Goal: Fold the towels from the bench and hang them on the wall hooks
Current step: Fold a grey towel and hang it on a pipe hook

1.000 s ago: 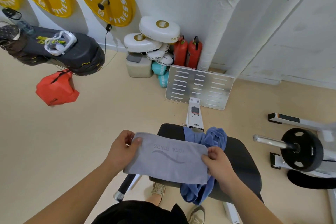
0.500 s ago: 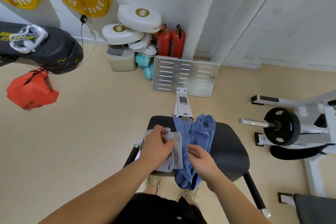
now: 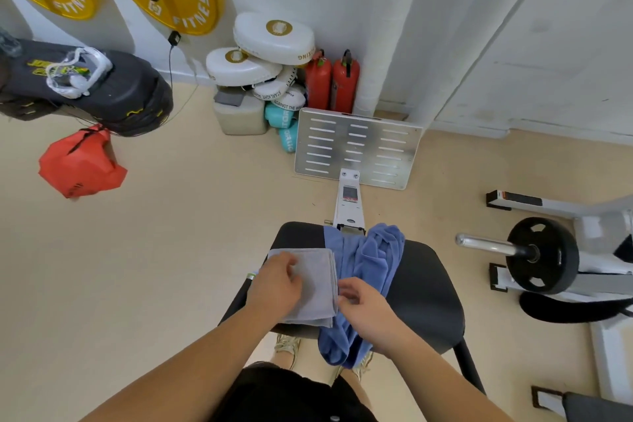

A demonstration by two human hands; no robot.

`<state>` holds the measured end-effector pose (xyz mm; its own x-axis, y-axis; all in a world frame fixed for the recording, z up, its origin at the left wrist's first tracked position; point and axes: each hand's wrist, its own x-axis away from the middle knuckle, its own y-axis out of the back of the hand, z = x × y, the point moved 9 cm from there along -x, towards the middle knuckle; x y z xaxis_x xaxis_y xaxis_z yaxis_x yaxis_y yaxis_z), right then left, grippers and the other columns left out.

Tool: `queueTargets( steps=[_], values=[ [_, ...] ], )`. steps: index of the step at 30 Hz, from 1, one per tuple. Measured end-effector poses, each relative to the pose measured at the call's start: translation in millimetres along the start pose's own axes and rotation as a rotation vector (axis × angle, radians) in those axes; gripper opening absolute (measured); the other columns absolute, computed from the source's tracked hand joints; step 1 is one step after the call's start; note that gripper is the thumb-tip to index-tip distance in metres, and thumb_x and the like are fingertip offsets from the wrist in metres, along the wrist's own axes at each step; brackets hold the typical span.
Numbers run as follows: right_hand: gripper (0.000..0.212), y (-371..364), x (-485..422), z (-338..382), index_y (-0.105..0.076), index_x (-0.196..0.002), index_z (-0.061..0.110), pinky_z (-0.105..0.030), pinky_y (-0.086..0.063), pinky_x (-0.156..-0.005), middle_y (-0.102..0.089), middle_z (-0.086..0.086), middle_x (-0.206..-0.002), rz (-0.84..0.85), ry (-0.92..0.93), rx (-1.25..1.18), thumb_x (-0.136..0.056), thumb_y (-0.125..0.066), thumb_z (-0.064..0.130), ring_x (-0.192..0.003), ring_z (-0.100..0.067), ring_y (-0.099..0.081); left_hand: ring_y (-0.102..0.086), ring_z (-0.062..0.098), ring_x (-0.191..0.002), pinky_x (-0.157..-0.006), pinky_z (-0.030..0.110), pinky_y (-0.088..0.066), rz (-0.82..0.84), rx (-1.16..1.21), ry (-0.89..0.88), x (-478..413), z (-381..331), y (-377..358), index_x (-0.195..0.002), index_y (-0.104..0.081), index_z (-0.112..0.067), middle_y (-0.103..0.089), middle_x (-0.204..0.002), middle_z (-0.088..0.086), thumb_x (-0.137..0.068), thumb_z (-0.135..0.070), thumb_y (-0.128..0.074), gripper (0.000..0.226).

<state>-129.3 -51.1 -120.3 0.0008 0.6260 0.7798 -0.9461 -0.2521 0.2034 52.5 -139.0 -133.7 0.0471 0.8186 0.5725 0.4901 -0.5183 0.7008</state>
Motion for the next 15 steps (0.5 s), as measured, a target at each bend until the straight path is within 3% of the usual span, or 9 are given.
queueTargets(
  steps=[2,8,12,15],
  values=[
    [0.030,-9.7,-10.1,6.8,-0.057,-0.128,0.027,-0.034,-0.051,-0.102,-0.066,0.008,-0.120,0.010,0.016,0.097,-0.099,-0.053,0.026,-0.110,-0.011,-0.062,-0.065,0.021,-0.096,-0.083,0.034,-0.057,-0.080,0.013,0.100,5.1,26.4,15.0,-0.123,-0.056,-0.025,-0.061,-0.116,-0.002,-0.089,-0.030,-0.057,0.034],
    [0.023,-12.0,-15.7,15.1,-0.059,-0.121,0.025,-0.022,-0.049,-0.083,-0.063,0.005,-0.104,-0.145,-0.002,0.139,-0.098,-0.062,0.026,-0.095,-0.014,-0.063,-0.064,0.017,-0.086,-0.073,0.032,-0.058,-0.023,0.182,0.242,11.4,66.2,8.7,-0.109,-0.049,-0.021,-0.063,-0.101,-0.003,-0.083,-0.043,-0.069,0.040],
    [0.022,-14.7,-18.8,5.6,-0.060,-0.110,0.027,-0.035,-0.060,-0.089,-0.069,-0.004,-0.098,-0.156,-0.077,0.129,-0.091,-0.068,0.019,-0.091,-0.021,-0.068,-0.063,0.019,-0.093,-0.078,0.031,-0.056,0.034,0.286,0.262,8.1,71.2,0.2,-0.115,-0.047,-0.021,-0.062,-0.105,-0.004,-0.082,-0.041,-0.073,0.047],
    [0.024,-23.2,-18.4,-1.9,-0.061,-0.105,0.026,-0.038,-0.065,-0.081,-0.070,-0.016,-0.098,-0.106,-0.132,0.052,-0.087,-0.072,0.015,-0.087,-0.031,-0.072,-0.062,0.020,-0.097,-0.085,0.033,-0.056,0.072,0.385,0.289,5.3,75.8,-2.6,-0.117,-0.047,-0.022,-0.059,-0.106,-0.004,-0.082,-0.037,-0.076,0.048]
  ],
)
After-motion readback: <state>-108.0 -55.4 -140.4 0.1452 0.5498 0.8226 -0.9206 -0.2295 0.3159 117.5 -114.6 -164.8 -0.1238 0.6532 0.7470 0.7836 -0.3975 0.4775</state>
